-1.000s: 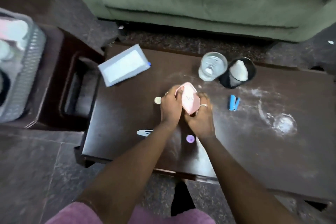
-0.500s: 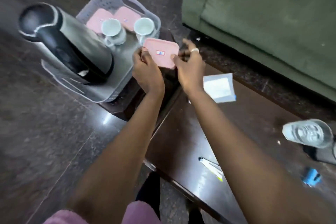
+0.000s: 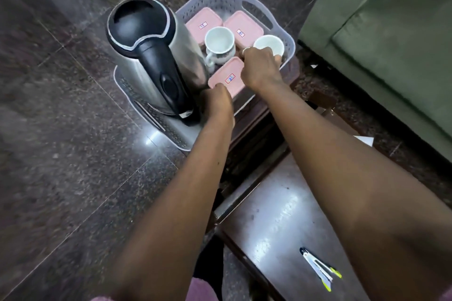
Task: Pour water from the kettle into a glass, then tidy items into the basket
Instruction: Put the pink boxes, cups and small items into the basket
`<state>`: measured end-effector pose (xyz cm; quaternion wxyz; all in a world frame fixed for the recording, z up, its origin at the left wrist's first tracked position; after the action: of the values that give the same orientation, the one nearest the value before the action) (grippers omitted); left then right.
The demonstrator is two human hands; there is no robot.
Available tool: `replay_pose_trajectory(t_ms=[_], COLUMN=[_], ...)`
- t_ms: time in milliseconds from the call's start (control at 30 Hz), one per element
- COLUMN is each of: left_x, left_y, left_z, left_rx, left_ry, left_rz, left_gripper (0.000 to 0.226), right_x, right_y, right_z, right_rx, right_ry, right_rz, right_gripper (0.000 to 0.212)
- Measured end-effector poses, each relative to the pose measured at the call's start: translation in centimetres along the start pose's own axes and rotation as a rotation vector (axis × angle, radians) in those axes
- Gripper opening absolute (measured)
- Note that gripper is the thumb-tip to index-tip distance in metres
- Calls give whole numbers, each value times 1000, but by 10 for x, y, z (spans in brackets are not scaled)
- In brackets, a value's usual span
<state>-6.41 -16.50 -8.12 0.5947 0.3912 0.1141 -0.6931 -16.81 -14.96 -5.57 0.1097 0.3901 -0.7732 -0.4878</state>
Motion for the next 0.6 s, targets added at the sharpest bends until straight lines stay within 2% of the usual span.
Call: replay_pose_trajectory(t_ms=[67,167,367,467,533,600], left_x=[5,5,-4,-21,-46,-69], left_y=[-2,-3,-2,-1,-1,-9], left_z=[0,2,3,-1,-3,-18], left_rx=[-29,32,-61,186,209,218], left_ry=[53,90,11,-229,-493,-759], left_rz=[-35,-88,-65,128,227,238], left_gripper=[16,29,32,33,36,35], right_x=[4,6,-12,-35,-60,-89], right_y=[-7,-13,-10,-5,-1,-3], right_z=[1,3,14,32,48,67], right_rx=[-62,-111,-8,104,184,255], right_ry=[-2,14,128,110,76,6], right_rz=[-19,-14,168,281,377,459], right_gripper=[35,33,32,34,33,32])
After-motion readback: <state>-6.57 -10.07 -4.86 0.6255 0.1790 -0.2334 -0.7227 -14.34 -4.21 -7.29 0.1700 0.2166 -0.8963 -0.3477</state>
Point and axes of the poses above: each hand's wrist, its own x-axis towards the middle knuckle, its own y-axis out of the back of the hand, z = x × y, the point moved 3 cm from there along x, towards the middle knuckle, and after that the axes turned 12 degrees about x, right-handed, at the moved point
